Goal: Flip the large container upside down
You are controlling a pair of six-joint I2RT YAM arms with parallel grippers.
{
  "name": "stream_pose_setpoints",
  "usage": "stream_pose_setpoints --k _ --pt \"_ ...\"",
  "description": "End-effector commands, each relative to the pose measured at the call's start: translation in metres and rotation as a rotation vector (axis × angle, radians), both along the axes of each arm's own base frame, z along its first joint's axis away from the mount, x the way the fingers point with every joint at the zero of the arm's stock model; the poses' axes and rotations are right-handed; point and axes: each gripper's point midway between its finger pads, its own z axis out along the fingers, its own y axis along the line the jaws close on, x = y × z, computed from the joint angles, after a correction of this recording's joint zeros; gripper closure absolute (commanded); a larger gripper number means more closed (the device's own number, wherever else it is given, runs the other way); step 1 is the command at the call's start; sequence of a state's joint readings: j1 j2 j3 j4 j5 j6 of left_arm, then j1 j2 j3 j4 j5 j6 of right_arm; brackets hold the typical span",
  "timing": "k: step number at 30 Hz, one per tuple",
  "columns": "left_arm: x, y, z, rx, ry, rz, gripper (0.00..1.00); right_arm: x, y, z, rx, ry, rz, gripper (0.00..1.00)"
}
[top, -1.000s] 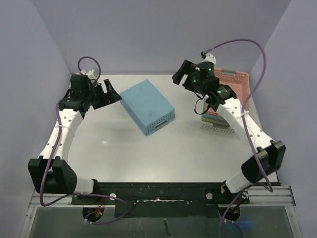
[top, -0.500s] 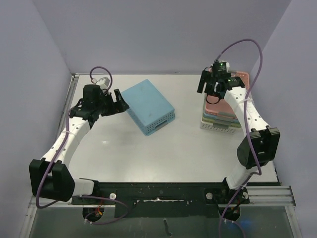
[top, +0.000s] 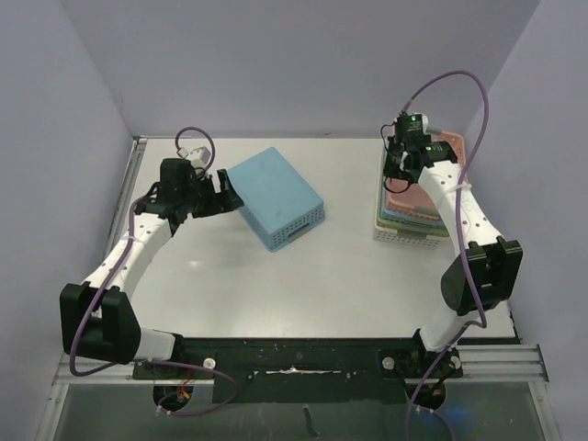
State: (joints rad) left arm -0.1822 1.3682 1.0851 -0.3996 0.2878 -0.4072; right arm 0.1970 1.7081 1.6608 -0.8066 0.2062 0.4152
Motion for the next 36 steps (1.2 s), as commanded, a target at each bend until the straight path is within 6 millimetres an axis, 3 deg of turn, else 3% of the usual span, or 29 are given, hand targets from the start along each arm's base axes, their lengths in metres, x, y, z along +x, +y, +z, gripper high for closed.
stream_pose_setpoints --k 1,11,20,23,30,33,36 --pt "0.007 -0.016 0.003 -0.052 -0.05 -0.056 0.2 -0.006 -0.012 0.085 -0.005 -0.22 -0.018 1.0" --pt "0.007 -0.027 -0.022 -0.052 -0.003 -0.083 0.2 -0.035 -0.003 0.185 0.04 -0.514 0.071 1.0" --pt "0.015 -0.071 -0.046 -0.122 0.03 -0.142 0.2 -0.082 0.062 0.266 0.167 -0.776 0.373 1.0" --pt "0.028 -0.095 -0.052 -0.172 0.021 -0.181 0.2 -0.095 0.069 0.277 0.178 -0.803 0.404 1.0" --pt "0.101 -0.139 -0.048 -0.255 -0.016 -0.23 0.2 -0.111 0.082 0.275 0.219 -0.774 0.466 1.0" --pt "0.133 -0.155 -0.014 -0.288 -0.073 -0.27 0.2 -0.118 0.085 0.271 0.245 -0.753 0.478 1.0" --pt "0.149 -0.15 0.026 -0.278 -0.145 -0.278 0.19 -0.127 0.086 0.273 0.265 -0.752 0.488 1.0"
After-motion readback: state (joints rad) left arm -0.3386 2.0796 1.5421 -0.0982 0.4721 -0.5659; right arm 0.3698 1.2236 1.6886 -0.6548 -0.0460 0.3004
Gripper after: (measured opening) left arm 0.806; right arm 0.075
